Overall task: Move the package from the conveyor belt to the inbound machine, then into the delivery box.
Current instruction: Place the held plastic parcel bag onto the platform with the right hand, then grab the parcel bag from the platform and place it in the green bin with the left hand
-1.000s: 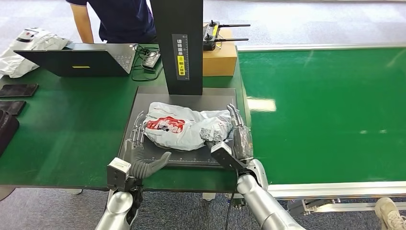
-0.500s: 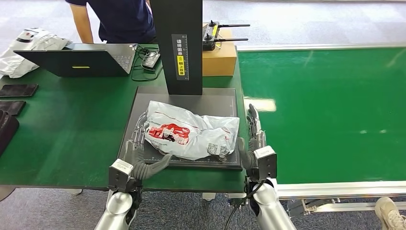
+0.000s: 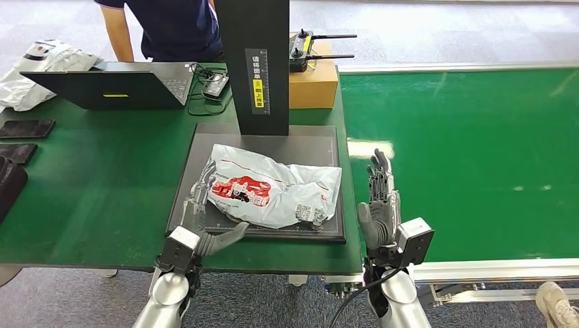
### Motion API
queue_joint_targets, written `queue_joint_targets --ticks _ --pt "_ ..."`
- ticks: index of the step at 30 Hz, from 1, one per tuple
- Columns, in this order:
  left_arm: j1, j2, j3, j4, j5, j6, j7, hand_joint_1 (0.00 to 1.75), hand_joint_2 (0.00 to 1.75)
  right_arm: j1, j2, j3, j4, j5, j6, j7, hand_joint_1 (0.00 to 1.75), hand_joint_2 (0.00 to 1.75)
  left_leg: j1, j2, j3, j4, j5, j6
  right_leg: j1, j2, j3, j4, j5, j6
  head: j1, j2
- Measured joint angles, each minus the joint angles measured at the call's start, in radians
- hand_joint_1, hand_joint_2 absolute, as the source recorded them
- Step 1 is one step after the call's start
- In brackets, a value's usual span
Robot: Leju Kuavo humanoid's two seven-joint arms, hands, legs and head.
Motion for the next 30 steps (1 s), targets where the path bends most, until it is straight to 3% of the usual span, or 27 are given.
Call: queue_joint_targets --ticks 12,17,21,30 --pt "-0.077 0.019 -0.011 -0.008 -0.241 0.139 0.104 0.0 1.75 0.043 0.016 -0.044 -0.026 0.023 0.066 0.007 0.0 1.75 0.0 0.0 0.0 0.0 0.0 0.0 0.0 0.0 0.0 0.0 0.0 0.0 0.0 0.0" --pt "-0.133 0.031 -0.046 0.0 -0.311 0.146 0.141 0.0 1.75 0.064 0.02 -0.052 -0.03 0.041 0.096 0.015 0.0 1.75 0.0 0.0 0.0 0.0 0.0 0.0 0.0 0.0 0.0 0.0 0.0 0.0 0.0 0.0" --pt "-0.19 0.04 -0.078 0.046 -0.319 0.104 0.137 0.0 1.75 0.068 0.02 -0.054 -0.018 0.065 0.109 0.023 0.0 1.75 0.0 0.0 0.0 0.0 0.0 0.0 0.0 0.0 0.0 0.0 0.0 0.0 0.0 0.0" --pt "-0.34 0.046 -0.16 0.241 -0.213 -0.116 0.077 0.0 1.75 0.079 0.02 -0.054 0.027 0.1 0.063 0.041 0.0 1.75 0.0 0.0 0.0 0.0 0.0 0.0 0.0 0.0 0.0 0.0 0.0 0.0 0.0 0.0"
